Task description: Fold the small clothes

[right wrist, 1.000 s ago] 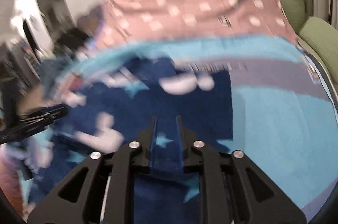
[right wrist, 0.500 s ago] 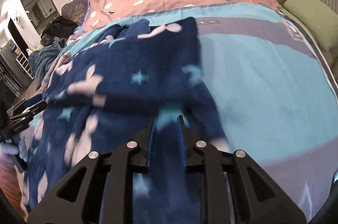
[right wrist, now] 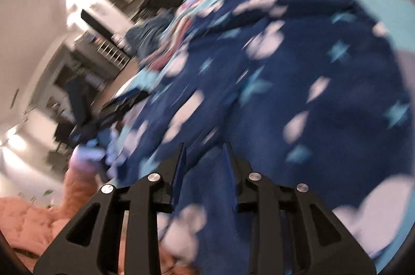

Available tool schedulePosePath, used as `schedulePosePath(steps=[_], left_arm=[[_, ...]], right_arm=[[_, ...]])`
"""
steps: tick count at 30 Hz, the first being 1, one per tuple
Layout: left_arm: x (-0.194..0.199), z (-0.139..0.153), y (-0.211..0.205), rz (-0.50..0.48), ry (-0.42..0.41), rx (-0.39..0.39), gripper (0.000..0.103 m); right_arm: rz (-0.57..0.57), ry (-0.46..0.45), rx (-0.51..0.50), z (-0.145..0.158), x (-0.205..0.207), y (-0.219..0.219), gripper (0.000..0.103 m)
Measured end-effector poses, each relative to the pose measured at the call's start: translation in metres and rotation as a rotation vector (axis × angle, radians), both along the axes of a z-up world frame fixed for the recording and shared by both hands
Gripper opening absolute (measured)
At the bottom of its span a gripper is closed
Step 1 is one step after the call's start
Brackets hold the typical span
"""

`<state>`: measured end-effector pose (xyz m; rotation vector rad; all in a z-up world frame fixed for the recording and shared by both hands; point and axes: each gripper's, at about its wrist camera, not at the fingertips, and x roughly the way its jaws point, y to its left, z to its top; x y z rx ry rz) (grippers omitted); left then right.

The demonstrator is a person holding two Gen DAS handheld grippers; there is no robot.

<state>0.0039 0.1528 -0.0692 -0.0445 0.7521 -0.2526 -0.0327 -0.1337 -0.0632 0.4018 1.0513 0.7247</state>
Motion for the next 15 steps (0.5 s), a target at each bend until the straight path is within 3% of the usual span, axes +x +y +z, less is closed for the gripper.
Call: schedulePosePath(steps=[5,10,15], left_arm=[[-0.028,0.001,0.009,0.01,-0.002,-0.034,0.078],[-0.053,-0.005,0.015,0.03,0.005,-0.009,0.079],[-0.078,-0.001,0.032,0.055,-0.012,-0.034,0.079]], right_arm=[[0.068,0.063,0.048,-0.013,-0.016,0.025,0.032],[0.044,0.1,-0.012,-0.025,-0.019,0.035,0.037],[0.039,0.111,-0.018,-0.021,-0.016,0.039,0.04]])
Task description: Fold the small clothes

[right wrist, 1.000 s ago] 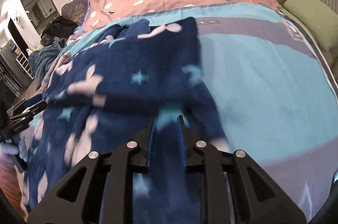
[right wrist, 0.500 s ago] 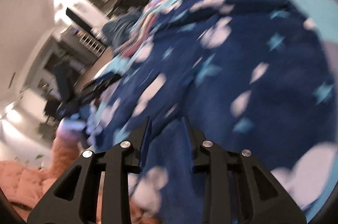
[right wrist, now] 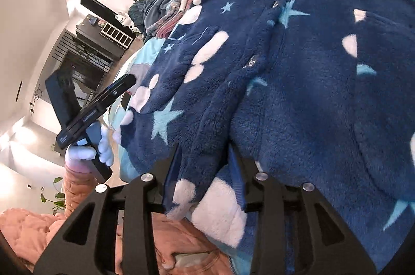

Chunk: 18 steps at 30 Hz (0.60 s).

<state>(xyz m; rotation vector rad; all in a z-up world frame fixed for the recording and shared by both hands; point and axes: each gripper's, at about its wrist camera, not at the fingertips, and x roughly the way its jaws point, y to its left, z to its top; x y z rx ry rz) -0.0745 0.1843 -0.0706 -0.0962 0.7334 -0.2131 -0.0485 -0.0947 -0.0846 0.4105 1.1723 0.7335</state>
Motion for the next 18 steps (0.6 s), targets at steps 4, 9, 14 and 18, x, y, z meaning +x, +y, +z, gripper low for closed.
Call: schedulePosePath(steps=[4,9,14,18], left_arm=[[-0.015,-0.004,0.012,0.019,0.014,-0.008,0.08],[-0.026,-0.003,0.027,0.067,0.018,-0.052,0.08],[-0.034,0.0,0.025,-0.005,0.021,-0.105,0.08],[-0.033,-0.013,0.018,-0.055,0.08,-0.134,0.081]], right_arm=[[0.006,0.043,0.056,-0.012,0.01,0.011,0.019],[-0.054,-0.043,0.154,0.034,0.0,-0.009,0.005],[-0.131,-0.119,0.069,0.053,-0.017,-0.048,0.005],[-0.153,0.047,0.04,0.003,-0.012,-0.043,0.011]])
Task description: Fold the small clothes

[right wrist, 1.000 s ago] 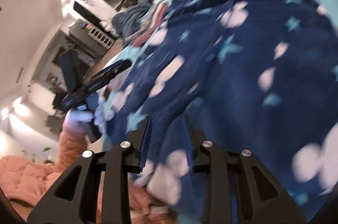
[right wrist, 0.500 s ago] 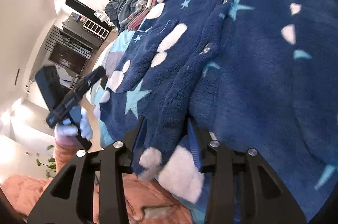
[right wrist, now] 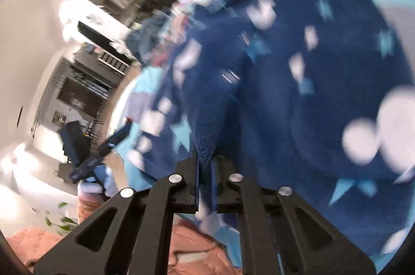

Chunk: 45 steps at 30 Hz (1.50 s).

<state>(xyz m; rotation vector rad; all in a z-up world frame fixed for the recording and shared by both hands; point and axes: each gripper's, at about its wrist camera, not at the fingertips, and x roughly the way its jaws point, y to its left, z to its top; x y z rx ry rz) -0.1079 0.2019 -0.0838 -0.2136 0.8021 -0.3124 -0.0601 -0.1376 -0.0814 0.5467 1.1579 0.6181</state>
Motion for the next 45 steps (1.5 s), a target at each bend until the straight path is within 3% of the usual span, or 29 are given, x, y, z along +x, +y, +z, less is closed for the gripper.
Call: schedulePosePath(steps=[3,5,7,10,11,12,13,15,17,19,23,25,26,27,30,32,37,39,40,45], left_arm=[[0.0,-0.009,-0.006,-0.02,0.033,-0.017,0.081],[0.002,-0.015,-0.008,-0.041,0.056,-0.058,0.081],[0.005,-0.023,-0.012,-0.063,0.086,-0.109,0.081],[0.004,-0.025,-0.016,-0.065,0.071,-0.123,0.079],[0.003,-0.025,-0.015,-0.064,0.066,-0.141,0.063],[0.002,-0.025,-0.013,-0.066,0.067,-0.186,0.014],[0.003,-0.027,-0.011,-0.054,0.089,-0.233,0.01],[-0.004,-0.021,-0.008,-0.022,0.082,-0.248,0.009],[-0.014,-0.005,-0.008,-0.026,0.036,-0.204,0.009],[-0.019,0.007,-0.004,-0.024,0.024,-0.169,0.009],[-0.011,-0.004,-0.004,-0.019,0.071,-0.164,0.011],[-0.008,-0.013,-0.008,-0.019,0.108,-0.161,0.024],[-0.008,-0.016,-0.009,-0.019,0.121,-0.155,0.046],[-0.008,-0.02,-0.011,-0.012,0.134,-0.138,0.061],[-0.013,-0.024,-0.016,-0.019,0.127,-0.104,0.064],[-0.008,-0.026,-0.015,-0.013,0.127,-0.14,0.067],[0.009,-0.03,-0.017,-0.023,0.122,-0.205,0.064],[0.011,-0.03,-0.022,-0.058,0.133,-0.227,0.046],[0.01,-0.034,-0.024,-0.08,0.159,-0.265,0.024],[-0.001,-0.042,-0.012,-0.049,0.19,-0.362,0.023]], right_arm=[[-0.017,-0.015,0.011,0.001,-0.002,-0.005,0.015],[-0.042,-0.061,-0.016,0.014,-0.004,-0.012,0.028],[-0.074,-0.097,-0.055,0.025,-0.008,-0.024,0.031],[-0.194,-0.148,-0.105,0.041,-0.023,-0.066,0.032],[-0.235,-0.151,-0.116,0.044,-0.028,-0.079,0.033],[-0.282,-0.151,-0.131,0.046,-0.035,-0.092,0.034],[-0.333,-0.147,-0.148,0.046,-0.039,-0.105,0.035],[-0.45,-0.11,-0.183,0.04,-0.054,-0.139,0.035],[-0.519,-0.067,-0.171,0.03,-0.068,-0.165,0.036],[-0.536,-0.03,-0.144,0.021,-0.072,-0.175,0.038],[-0.486,0.017,-0.03,0.003,-0.071,-0.178,0.044],[-0.456,0.022,-0.031,0.0,-0.069,-0.173,0.053],[-0.445,0.012,-0.034,0.0,-0.068,-0.17,0.057],[-0.435,0.005,-0.036,0.002,-0.067,-0.169,0.059],[-0.391,-0.012,-0.046,0.003,-0.066,-0.164,0.067],[-0.365,-0.032,-0.048,0.002,-0.063,-0.159,0.075],[-0.331,-0.065,-0.022,0.0,-0.045,-0.154,0.078],[-0.312,-0.052,-0.02,0.002,-0.043,-0.15,0.073],[-0.293,-0.035,-0.003,0.002,-0.045,-0.148,0.064],[-0.283,0.014,0.123,-0.006,-0.06,-0.153,0.062]])
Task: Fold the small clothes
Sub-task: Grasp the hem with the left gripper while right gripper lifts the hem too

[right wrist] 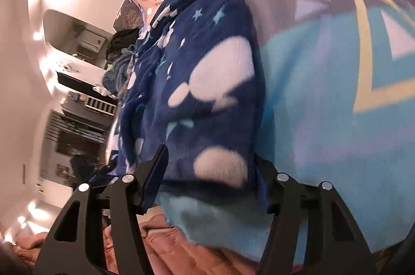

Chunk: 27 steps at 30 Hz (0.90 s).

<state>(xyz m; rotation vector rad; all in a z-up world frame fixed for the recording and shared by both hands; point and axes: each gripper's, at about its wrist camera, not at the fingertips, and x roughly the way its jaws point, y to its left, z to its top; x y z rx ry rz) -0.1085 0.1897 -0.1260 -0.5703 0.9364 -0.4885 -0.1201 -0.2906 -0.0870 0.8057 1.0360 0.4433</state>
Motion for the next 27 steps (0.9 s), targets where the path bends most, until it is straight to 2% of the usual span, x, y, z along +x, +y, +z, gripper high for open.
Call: schedulePosePath(steps=[3,4,5,6,8,11,15,19,23,25,27], left_arm=[[0.015,-0.001,-0.009,-0.02,-0.015,0.012,0.023],[0.019,0.002,-0.014,-0.032,-0.025,0.028,0.022],[0.022,0.005,-0.019,-0.041,-0.032,0.041,0.017],[0.023,0.011,-0.023,-0.052,-0.045,0.053,0.015],[0.014,0.031,-0.024,-0.065,-0.115,0.067,0.013],[-0.001,0.064,-0.017,-0.089,-0.214,0.058,0.013],[-0.02,0.112,-0.03,-0.16,-0.354,0.144,0.012],[-0.047,0.162,-0.032,-0.169,-0.485,0.109,0.012],[-0.079,0.206,-0.026,-0.122,-0.647,0.153,0.013],[-0.084,0.214,-0.021,-0.103,-0.702,0.162,0.013],[-0.073,0.211,-0.015,-0.066,-0.694,0.143,0.013]], right_arm=[[-0.032,-0.001,0.104,-0.005,0.02,-0.006,0.061],[-0.033,-0.001,0.105,-0.004,0.025,-0.005,0.049],[-0.04,0.017,0.093,-0.004,0.032,-0.002,0.015],[-0.052,0.037,0.113,-0.004,0.035,0.001,0.012],[-0.076,-0.009,0.149,0.01,0.03,0.0,0.01],[-0.072,-0.137,0.192,0.05,0.017,-0.002,0.009],[-0.05,-0.261,0.165,0.098,0.006,0.001,0.009],[-0.057,-0.391,0.173,0.146,-0.017,-0.003,0.008],[-0.065,-0.589,0.092,0.201,-0.059,-0.009,0.009],[-0.088,-0.636,0.008,0.209,-0.064,-0.011,0.01],[-0.117,-0.619,-0.027,0.201,-0.055,-0.013,0.01]])
